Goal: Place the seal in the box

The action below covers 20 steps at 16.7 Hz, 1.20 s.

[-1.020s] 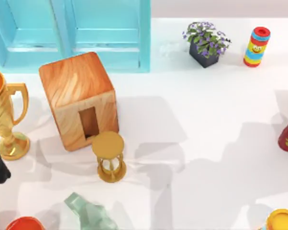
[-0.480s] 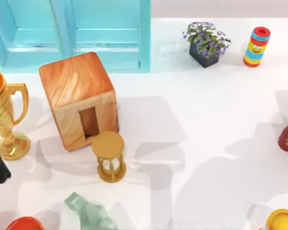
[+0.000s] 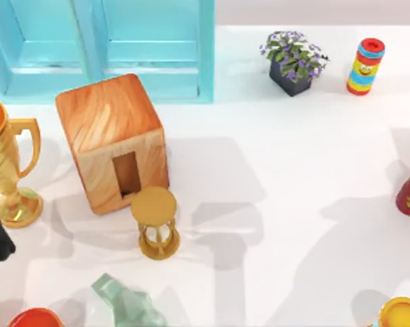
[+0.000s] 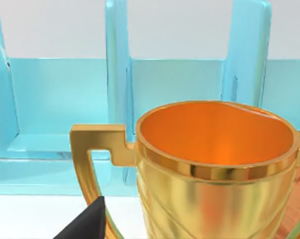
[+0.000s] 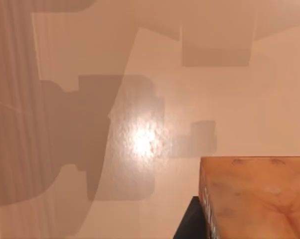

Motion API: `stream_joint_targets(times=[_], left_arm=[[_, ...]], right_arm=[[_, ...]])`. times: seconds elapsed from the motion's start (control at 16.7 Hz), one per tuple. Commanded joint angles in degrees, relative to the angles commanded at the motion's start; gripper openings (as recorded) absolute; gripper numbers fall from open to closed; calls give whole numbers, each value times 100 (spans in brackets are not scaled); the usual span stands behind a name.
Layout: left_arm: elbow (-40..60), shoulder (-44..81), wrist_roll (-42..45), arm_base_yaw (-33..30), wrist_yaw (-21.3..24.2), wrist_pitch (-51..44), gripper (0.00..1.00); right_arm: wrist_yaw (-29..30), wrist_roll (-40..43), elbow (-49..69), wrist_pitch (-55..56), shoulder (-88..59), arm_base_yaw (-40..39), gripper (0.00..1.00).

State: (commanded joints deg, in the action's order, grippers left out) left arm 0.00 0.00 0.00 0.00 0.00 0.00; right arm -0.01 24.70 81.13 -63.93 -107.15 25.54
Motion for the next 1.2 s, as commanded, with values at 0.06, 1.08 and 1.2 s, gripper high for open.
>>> stream_joint_targets(times=[0.06, 1.08, 1.2], left_arm=[[0, 0, 0, 0, 0, 0, 100], [0, 0, 0, 0, 0, 0, 100], [0, 0, 0, 0, 0, 0, 100]], right_arm=[[0, 0, 0, 0, 0, 0, 0], [0, 0, 0, 0, 0, 0, 100], [0, 0, 0, 0, 0, 0, 100]])
